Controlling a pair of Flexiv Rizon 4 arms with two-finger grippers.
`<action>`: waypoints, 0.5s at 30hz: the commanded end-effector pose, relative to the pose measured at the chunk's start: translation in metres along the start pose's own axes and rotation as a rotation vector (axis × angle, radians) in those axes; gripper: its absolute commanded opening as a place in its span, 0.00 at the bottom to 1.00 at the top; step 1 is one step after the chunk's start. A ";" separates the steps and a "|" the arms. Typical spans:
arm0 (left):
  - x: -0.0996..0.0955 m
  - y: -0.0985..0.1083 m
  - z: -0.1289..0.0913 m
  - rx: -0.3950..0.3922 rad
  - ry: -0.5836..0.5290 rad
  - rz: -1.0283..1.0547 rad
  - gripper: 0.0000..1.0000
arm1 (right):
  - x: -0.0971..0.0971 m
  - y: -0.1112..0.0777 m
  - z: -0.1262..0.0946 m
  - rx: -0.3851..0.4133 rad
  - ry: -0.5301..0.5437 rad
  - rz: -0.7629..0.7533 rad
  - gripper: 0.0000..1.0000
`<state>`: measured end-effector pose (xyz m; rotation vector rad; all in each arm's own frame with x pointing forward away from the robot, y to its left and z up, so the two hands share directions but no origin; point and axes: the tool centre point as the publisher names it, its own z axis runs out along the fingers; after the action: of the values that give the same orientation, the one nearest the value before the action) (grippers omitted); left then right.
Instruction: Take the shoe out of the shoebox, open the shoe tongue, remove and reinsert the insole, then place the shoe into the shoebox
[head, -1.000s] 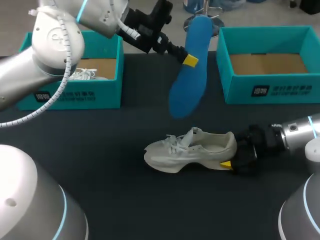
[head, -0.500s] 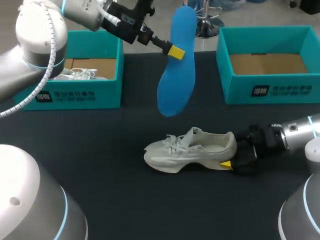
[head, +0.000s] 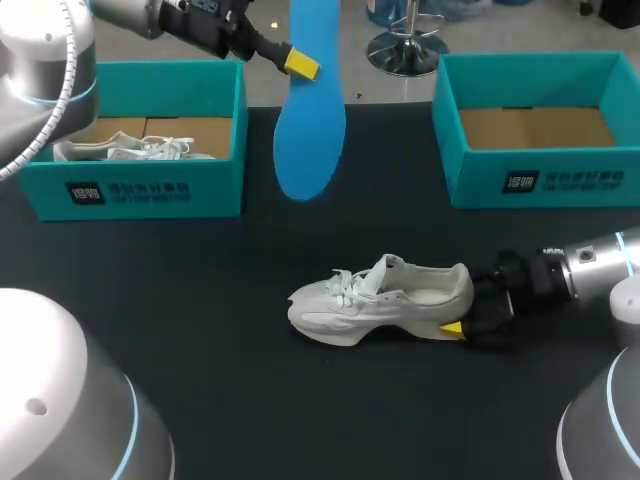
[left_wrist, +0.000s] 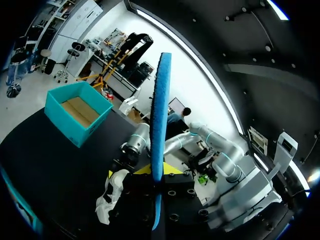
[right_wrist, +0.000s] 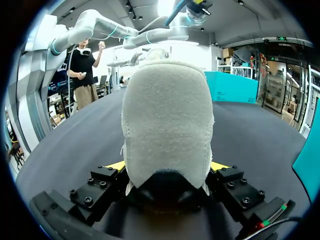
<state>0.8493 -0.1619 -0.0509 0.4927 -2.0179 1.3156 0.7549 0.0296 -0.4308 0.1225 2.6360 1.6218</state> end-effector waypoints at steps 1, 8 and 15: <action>-0.009 0.004 -0.012 0.023 -0.001 -0.037 0.00 | -0.001 -0.001 0.003 0.003 0.000 0.000 0.00; -0.011 0.000 -0.017 0.030 0.002 -0.068 0.00 | -0.001 -0.001 0.003 0.003 0.000 0.000 0.00; -0.007 -0.003 -0.014 0.033 0.001 -0.089 0.00 | -0.001 -0.001 0.003 0.003 0.000 0.000 0.00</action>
<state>0.8617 -0.1502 -0.0498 0.5880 -1.9534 1.2954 0.7549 0.0297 -0.4308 0.1225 2.6360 1.6218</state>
